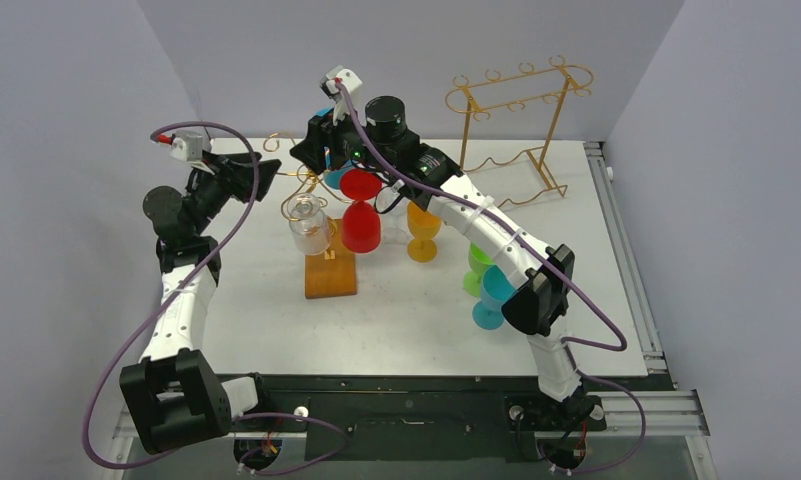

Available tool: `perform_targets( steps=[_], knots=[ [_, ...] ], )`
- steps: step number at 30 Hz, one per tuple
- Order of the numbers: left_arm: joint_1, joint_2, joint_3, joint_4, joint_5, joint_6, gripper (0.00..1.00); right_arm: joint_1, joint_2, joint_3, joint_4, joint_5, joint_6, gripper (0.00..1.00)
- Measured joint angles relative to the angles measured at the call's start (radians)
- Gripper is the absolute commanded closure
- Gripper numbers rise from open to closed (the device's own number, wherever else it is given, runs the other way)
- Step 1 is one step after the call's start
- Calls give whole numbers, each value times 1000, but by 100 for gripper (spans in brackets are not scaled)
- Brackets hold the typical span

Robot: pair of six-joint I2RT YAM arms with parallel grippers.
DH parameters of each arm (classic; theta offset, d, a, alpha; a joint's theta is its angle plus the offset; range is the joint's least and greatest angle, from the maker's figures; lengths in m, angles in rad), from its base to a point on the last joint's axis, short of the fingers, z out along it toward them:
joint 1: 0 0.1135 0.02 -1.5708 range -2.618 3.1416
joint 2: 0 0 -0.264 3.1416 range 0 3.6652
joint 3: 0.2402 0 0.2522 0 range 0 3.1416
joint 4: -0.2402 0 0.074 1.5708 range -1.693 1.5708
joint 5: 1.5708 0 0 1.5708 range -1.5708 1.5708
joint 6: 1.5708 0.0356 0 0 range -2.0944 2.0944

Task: Place the wine glass upside down on the wine glass rack
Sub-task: Adjust the wine rack at the center of the board, then move the wine glass to the center of the board.

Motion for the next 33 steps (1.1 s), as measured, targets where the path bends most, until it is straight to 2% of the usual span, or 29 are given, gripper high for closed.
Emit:
perform_targets(
  steps=[4,7,11,20,26,33],
  knots=[
    [3,-4,0,-13,-3,9,37,-5,-7,-5,3,-2,16,36],
    [6,-6,0,-24,-9,15,30,-18,-43,-46,16,-2,38,27],
    [12,-7,10,-65,-19,19,17,-60,-132,-117,20,3,67,25],
    [13,-7,102,-221,-31,29,2,-109,-350,-227,13,95,74,24],
    [17,-17,167,-299,-50,48,4,-122,-463,-384,7,160,73,28],
    [30,-26,223,-385,-99,84,4,-140,-562,-600,-19,274,87,39]
  ],
)
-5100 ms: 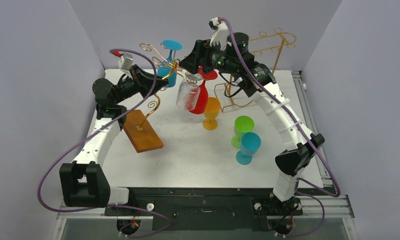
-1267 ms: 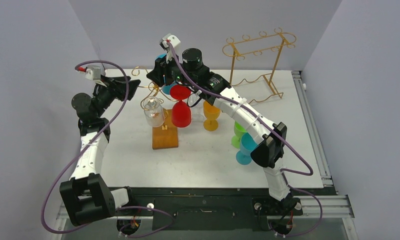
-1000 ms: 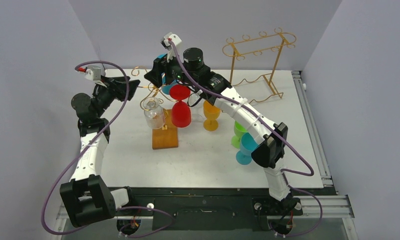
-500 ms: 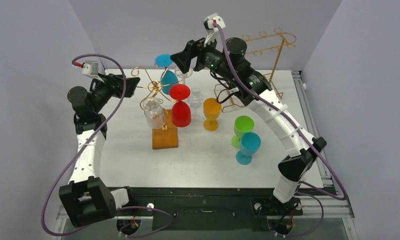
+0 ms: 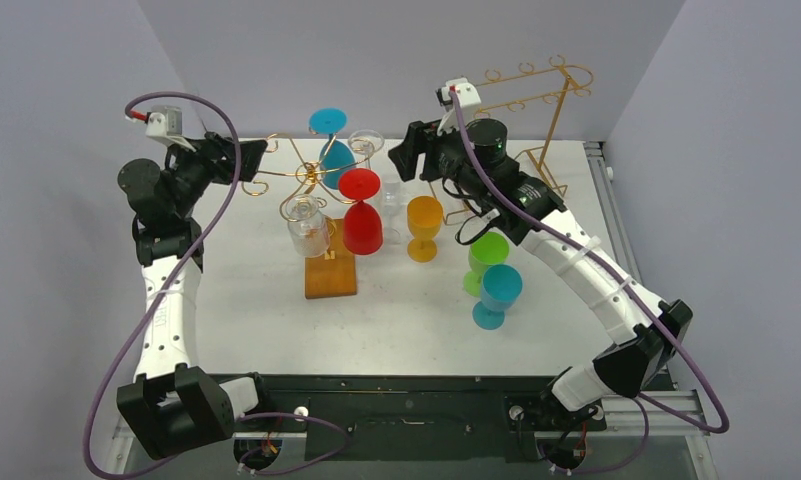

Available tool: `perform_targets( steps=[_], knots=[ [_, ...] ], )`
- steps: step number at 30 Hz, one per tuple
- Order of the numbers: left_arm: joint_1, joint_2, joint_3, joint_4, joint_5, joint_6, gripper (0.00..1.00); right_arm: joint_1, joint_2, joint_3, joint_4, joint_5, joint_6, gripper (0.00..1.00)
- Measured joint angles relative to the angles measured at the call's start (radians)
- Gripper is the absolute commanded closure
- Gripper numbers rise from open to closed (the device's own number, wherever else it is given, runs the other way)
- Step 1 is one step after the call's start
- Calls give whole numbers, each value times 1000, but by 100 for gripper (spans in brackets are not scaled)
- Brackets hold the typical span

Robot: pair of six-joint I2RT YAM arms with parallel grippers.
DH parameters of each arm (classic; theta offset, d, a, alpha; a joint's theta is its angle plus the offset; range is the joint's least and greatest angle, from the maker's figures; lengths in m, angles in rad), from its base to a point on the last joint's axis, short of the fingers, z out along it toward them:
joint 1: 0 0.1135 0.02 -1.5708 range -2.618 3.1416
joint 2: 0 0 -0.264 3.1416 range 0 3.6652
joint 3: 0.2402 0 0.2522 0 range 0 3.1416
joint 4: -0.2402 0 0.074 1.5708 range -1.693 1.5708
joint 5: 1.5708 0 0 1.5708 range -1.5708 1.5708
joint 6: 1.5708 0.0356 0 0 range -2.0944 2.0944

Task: Place the wine glass upside down on the wine glass rack
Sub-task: Move the wine glass to the center of the board.

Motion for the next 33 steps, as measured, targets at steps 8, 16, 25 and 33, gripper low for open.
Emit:
perform_targets(
  steps=[8,16,25,33],
  knots=[
    [36,0,77,-127,-54,63,4,-2,-98,-222,-46,164,43,43],
    [42,10,118,-246,-70,145,4,-14,-98,-332,-105,288,49,43],
    [43,13,141,-341,-73,188,4,-52,13,-352,-124,312,46,47],
    [43,12,142,-367,-73,201,4,-71,77,-374,-129,300,46,62]
  ],
)
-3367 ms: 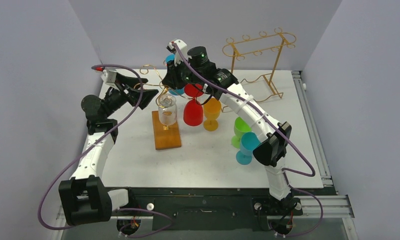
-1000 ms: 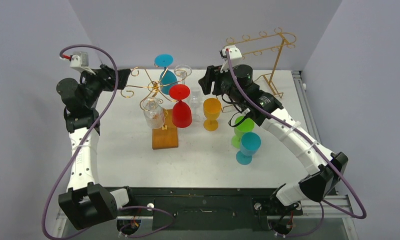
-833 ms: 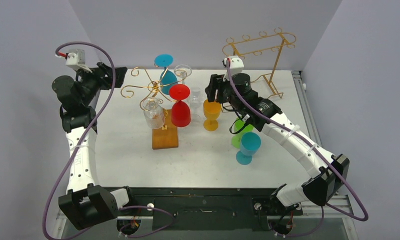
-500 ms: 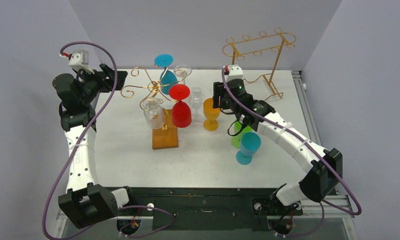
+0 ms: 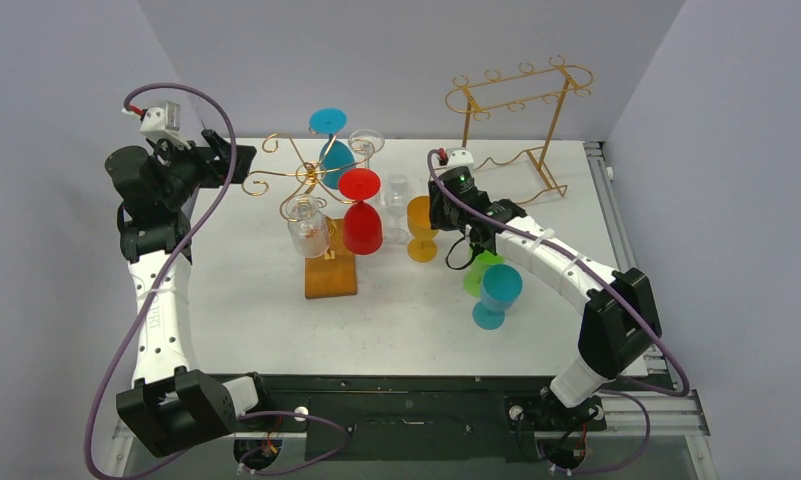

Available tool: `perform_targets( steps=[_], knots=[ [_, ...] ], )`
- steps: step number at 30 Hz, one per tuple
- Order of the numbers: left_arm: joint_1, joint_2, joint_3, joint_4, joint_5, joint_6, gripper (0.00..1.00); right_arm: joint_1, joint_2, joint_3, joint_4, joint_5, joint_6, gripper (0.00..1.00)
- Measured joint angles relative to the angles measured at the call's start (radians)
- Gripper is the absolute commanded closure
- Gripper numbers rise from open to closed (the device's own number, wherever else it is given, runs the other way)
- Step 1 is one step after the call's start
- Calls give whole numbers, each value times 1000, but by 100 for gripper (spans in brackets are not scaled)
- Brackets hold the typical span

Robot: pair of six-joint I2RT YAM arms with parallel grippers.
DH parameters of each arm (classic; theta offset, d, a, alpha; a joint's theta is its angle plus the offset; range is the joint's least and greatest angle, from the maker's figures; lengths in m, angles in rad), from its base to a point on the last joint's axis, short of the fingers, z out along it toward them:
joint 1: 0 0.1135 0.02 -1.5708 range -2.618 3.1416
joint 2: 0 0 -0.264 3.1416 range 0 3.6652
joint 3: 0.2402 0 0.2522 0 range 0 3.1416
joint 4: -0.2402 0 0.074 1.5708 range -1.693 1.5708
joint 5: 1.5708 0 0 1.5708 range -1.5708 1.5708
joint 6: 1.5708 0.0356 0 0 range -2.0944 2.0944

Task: Place the wine glass upside down on the wine glass rack
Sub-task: Move the wine glass to the center of the board.

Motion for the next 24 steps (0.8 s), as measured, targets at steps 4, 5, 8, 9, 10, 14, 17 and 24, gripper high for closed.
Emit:
perform_targets(
  steps=[4,5,8,9,10,14,17,24],
  knots=[
    [0,0,7,-31,-7,9,4,-14,22,0,1,-8,0,73],
    [1,0,13,-43,-10,12,4,-20,23,-2,3,-11,0,78],
    [1,0,37,-75,-15,24,4,-38,22,-8,8,-16,1,95],
    [1,0,47,-87,-14,27,4,-43,22,-8,8,-18,0,100],
    [1,0,54,-95,-15,30,4,-47,22,-8,8,-19,-3,100],
    [1,0,73,-124,-15,37,4,-58,10,-8,2,-16,-6,100],
    [1,0,79,-143,-14,46,4,-67,-21,-8,-20,-3,-13,100],
    [4,0,82,-178,-14,55,4,-99,-144,-23,-42,24,-20,100]
  ],
)
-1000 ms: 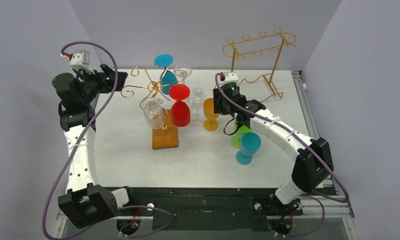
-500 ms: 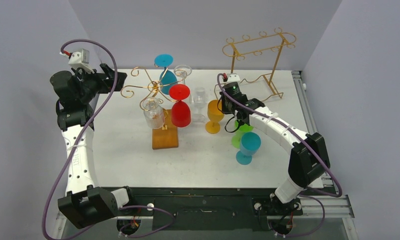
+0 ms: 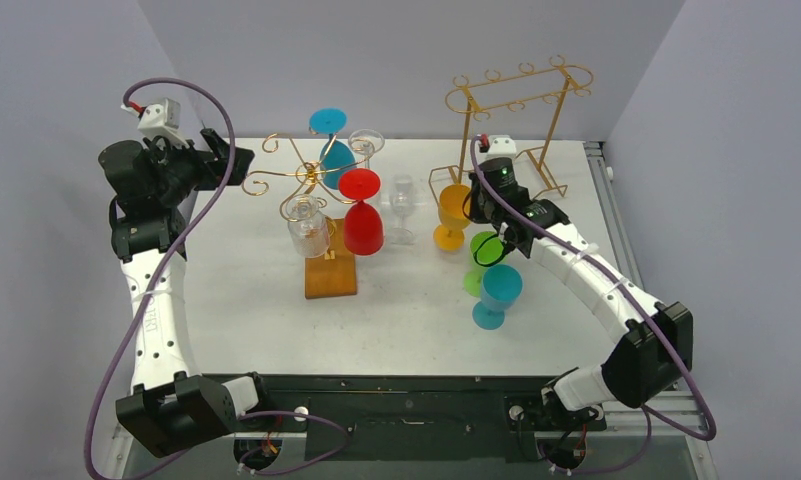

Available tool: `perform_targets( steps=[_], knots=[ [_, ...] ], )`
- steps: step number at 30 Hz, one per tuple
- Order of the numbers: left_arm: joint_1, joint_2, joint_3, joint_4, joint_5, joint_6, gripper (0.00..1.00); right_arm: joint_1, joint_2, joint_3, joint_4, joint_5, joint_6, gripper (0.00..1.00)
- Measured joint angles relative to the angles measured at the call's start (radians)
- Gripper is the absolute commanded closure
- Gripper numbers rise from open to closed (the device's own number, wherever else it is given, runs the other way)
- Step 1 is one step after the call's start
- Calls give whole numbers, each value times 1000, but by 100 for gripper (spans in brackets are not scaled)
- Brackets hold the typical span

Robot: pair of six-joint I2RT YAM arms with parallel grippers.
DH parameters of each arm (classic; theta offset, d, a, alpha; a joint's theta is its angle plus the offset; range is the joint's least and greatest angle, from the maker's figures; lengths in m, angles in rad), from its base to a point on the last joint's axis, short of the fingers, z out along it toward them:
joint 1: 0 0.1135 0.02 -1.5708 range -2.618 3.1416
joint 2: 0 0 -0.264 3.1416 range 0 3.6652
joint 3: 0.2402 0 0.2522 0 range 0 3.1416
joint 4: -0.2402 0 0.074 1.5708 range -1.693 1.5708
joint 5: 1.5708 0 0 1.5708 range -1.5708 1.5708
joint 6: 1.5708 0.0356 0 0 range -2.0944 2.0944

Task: Place the wine glass upside down on the wine glass rack
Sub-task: Move the wine glass to the center of the board.

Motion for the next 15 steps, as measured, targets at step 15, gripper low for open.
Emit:
perform_targets(
  steps=[15],
  knots=[
    [5,3,36,-61,-4,36,4,-109,-42,-100,-25,16,13,69]
  ],
)
